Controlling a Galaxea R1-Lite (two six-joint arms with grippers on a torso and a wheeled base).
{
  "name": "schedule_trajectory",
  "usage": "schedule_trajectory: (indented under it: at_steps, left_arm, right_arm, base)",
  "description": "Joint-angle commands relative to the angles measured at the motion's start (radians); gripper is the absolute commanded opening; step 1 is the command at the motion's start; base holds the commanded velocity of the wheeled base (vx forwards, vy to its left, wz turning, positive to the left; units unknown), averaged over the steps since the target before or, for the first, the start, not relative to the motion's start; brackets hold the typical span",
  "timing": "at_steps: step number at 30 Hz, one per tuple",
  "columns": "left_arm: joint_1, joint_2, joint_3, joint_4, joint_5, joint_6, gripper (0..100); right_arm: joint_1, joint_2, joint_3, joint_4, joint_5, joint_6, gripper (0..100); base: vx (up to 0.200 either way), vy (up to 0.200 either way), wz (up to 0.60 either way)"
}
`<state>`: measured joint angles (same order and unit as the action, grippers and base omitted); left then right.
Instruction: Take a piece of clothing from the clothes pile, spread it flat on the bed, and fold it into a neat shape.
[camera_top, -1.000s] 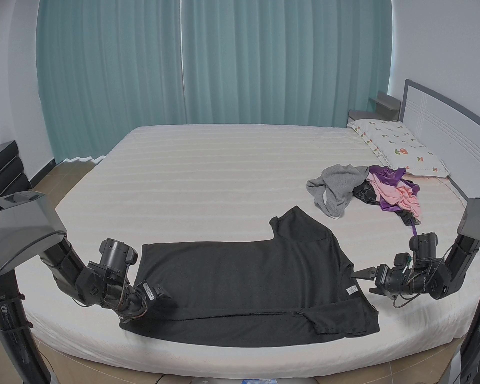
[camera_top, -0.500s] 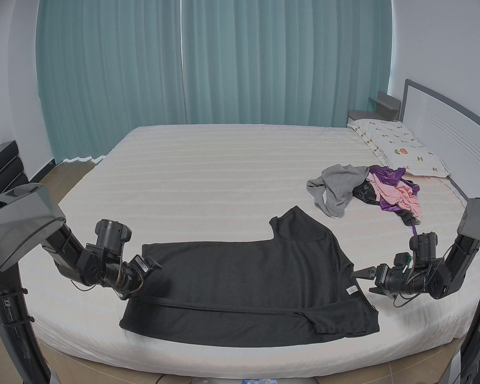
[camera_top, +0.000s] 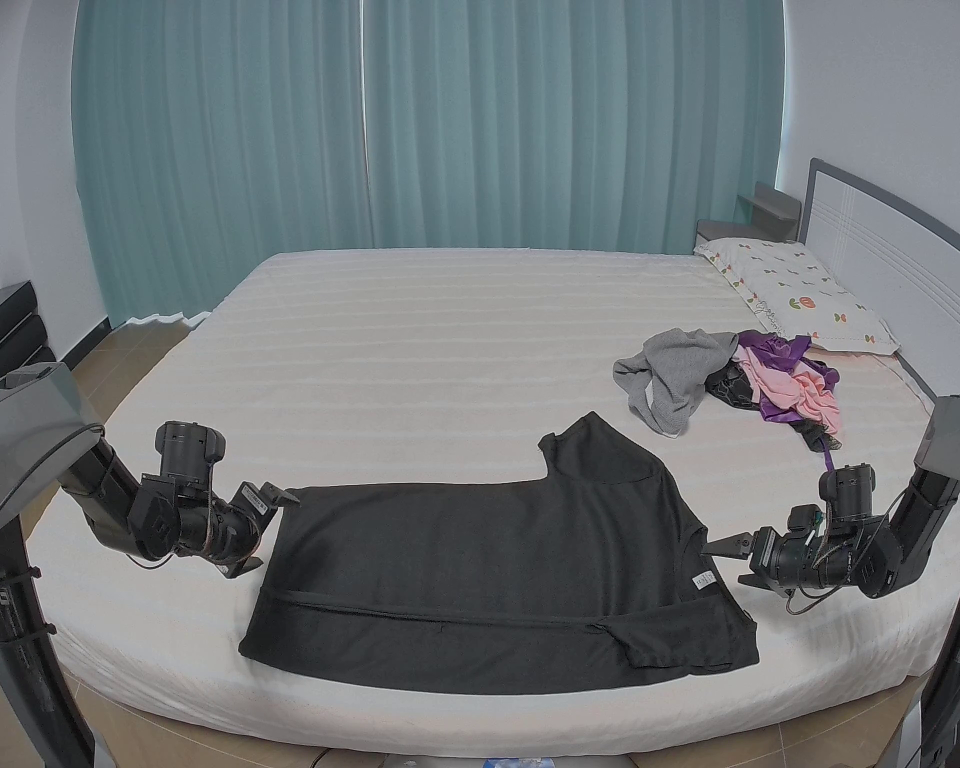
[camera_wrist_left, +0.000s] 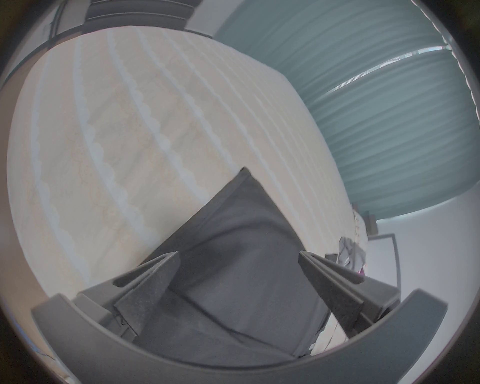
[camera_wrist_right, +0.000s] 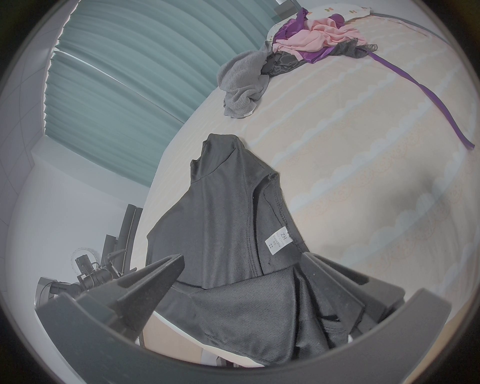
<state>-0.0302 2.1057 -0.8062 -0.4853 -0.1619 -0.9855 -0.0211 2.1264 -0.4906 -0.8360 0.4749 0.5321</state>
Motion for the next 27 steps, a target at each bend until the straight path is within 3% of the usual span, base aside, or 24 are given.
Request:
schedule_trajectory:
  at_steps: [1, 2, 4, 19, 20, 27]
  left_arm:
    - [0.013, -0.023, 0.033, 0.017, -0.025, 0.038, 100]
    - [0.021, -0.033, 0.067, 0.051, -0.051, 0.122, 100]
    - [0.019, -0.032, 0.084, 0.06, -0.054, 0.148, 100]
    - [-0.022, 0.013, 0.09, 0.062, -0.044, 0.165, 100]
    - [-0.028, 0.019, 0.087, 0.062, -0.042, 0.165, 0]
    - [-0.037, 0.031, 0.091, 0.062, -0.008, 0.166, 0]
  right_arm:
    - [-0.002, 0.0, 0.001, 0.0, 0.001, -0.001, 100]
    - [-0.002, 0.0, 0.001, 0.0, 0.001, -0.001, 100]
    - [-0.002, 0.001, 0.001, 0.0, 0.001, -0.001, 100]
    - [-0.003, 0.001, 0.003, 0.0, -0.001, -0.011, 100]
    - [-0.003, 0.001, 0.003, 0.0, -0.001, -0.011, 100]
    - [-0.003, 0.003, 0.004, 0.0, -0.009, -0.012, 100]
  base:
    - [0.0, 0.0, 0.0]
    - [0.0, 0.0, 0.0]
    - [0.0, 0.0, 0.0]
    - [0.0, 0.0, 0.0]
    - [0.0, 0.0, 0.0]
    - [0.0, 0.0, 0.0]
